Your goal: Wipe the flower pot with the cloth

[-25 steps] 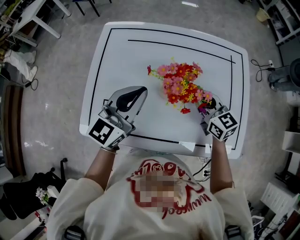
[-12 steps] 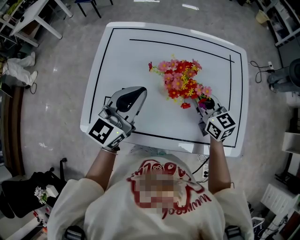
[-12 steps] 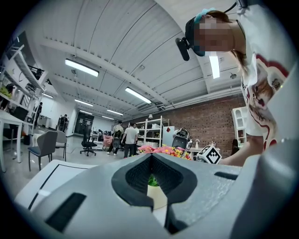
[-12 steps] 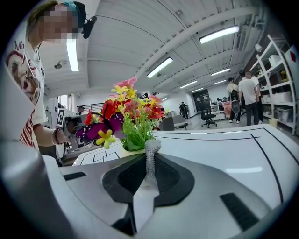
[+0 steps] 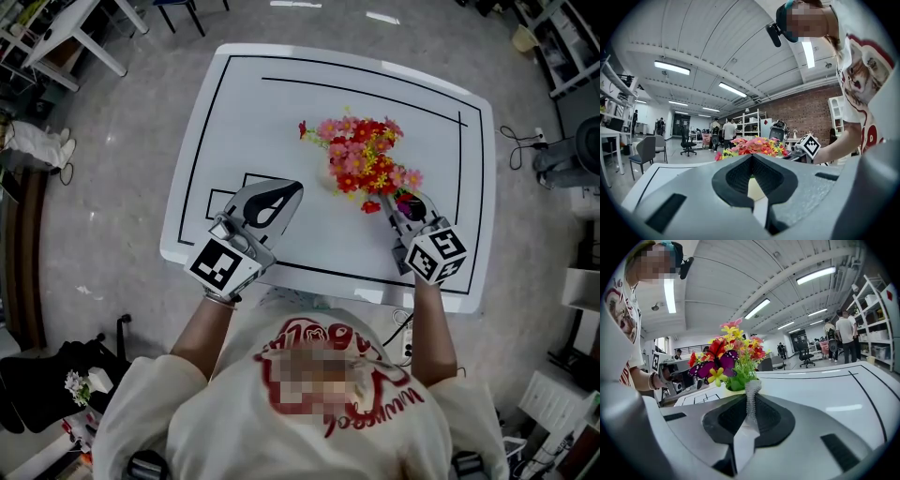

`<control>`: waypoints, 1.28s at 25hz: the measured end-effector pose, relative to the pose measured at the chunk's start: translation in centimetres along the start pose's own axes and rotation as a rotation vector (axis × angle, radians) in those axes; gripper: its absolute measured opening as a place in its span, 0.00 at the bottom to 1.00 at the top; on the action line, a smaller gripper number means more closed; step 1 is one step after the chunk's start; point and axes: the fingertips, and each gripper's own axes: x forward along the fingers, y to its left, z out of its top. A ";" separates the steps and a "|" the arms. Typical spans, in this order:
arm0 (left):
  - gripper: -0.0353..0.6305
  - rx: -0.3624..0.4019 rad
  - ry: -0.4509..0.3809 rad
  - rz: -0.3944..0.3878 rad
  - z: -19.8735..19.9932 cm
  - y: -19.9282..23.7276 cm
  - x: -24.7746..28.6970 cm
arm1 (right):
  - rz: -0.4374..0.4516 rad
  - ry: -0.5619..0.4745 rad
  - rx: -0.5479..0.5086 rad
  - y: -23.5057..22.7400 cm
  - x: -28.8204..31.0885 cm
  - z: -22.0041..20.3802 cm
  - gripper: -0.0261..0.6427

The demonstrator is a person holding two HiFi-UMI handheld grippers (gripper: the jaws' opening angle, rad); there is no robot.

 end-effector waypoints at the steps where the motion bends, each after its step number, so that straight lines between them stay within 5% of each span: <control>1: 0.06 -0.006 0.004 -0.002 -0.2 -0.1 0.0 | -0.001 -0.001 0.004 0.1 -0.1 -0.1 0.09; 32: 0.06 -0.079 0.016 0.031 -1.7 -2.0 -2.0 | -0.054 -0.027 0.083 3.0 -0.5 -0.1 0.09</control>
